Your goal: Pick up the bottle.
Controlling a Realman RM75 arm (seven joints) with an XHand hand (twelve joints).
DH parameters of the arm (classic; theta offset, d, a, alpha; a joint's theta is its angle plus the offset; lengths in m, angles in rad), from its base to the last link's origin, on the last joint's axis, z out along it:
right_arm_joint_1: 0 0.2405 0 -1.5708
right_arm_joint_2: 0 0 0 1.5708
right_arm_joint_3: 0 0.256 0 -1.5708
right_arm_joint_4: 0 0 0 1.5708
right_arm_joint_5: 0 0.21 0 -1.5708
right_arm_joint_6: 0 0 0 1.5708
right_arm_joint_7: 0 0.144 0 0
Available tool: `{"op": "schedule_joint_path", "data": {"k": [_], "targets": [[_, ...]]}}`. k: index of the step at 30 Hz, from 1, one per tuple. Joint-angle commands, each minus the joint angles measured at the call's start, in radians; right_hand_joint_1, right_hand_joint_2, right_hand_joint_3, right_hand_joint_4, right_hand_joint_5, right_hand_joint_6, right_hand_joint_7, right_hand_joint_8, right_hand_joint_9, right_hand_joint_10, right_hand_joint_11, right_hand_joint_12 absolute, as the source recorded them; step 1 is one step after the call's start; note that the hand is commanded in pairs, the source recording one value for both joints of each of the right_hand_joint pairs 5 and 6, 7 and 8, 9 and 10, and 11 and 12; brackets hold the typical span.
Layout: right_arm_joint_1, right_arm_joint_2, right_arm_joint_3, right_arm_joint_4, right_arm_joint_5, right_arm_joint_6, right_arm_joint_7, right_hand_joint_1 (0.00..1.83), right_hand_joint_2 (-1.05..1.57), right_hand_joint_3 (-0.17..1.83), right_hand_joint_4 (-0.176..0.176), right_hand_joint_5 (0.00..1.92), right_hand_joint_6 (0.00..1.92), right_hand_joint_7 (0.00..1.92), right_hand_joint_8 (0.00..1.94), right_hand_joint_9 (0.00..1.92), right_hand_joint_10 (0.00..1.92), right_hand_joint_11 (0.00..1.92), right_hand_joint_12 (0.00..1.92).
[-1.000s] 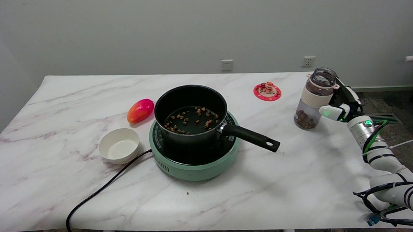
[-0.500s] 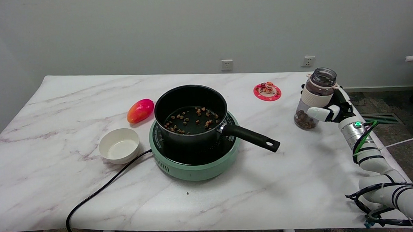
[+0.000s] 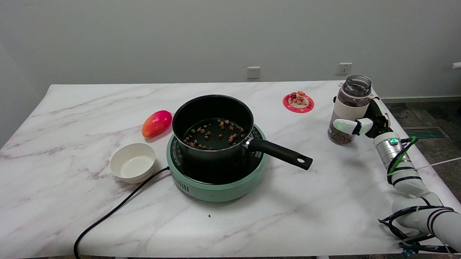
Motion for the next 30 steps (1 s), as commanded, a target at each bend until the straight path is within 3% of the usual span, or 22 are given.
{"op": "schedule_joint_path", "data": {"k": [1,4,7,17,30], "targets": [[0.012,-0.02,0.022,-0.032,0.001,0.026,-0.02,1.38,-0.26,1.1,0.0,0.62,0.62,1.07,1.07,0.93,0.93,0.67,0.67],[0.011,-0.018,0.028,-0.035,0.001,0.026,-0.016,1.41,-0.18,1.24,0.0,0.84,0.84,1.22,1.22,1.06,1.06,0.79,0.79],[0.011,-0.014,0.028,-0.039,-0.001,0.026,-0.012,1.44,-0.02,1.25,0.0,1.08,1.08,1.35,1.35,1.15,1.15,0.89,0.89],[0.008,-0.005,0.028,-0.043,0.001,0.026,-0.009,1.48,0.58,0.75,0.0,1.65,1.65,1.64,1.64,1.25,1.25,1.06,1.06],[0.048,0.023,0.019,0.015,-0.014,0.027,-0.008,1.49,0.85,0.59,0.0,1.8,1.8,1.74,1.74,1.29,1.29,1.13,1.13]]}}
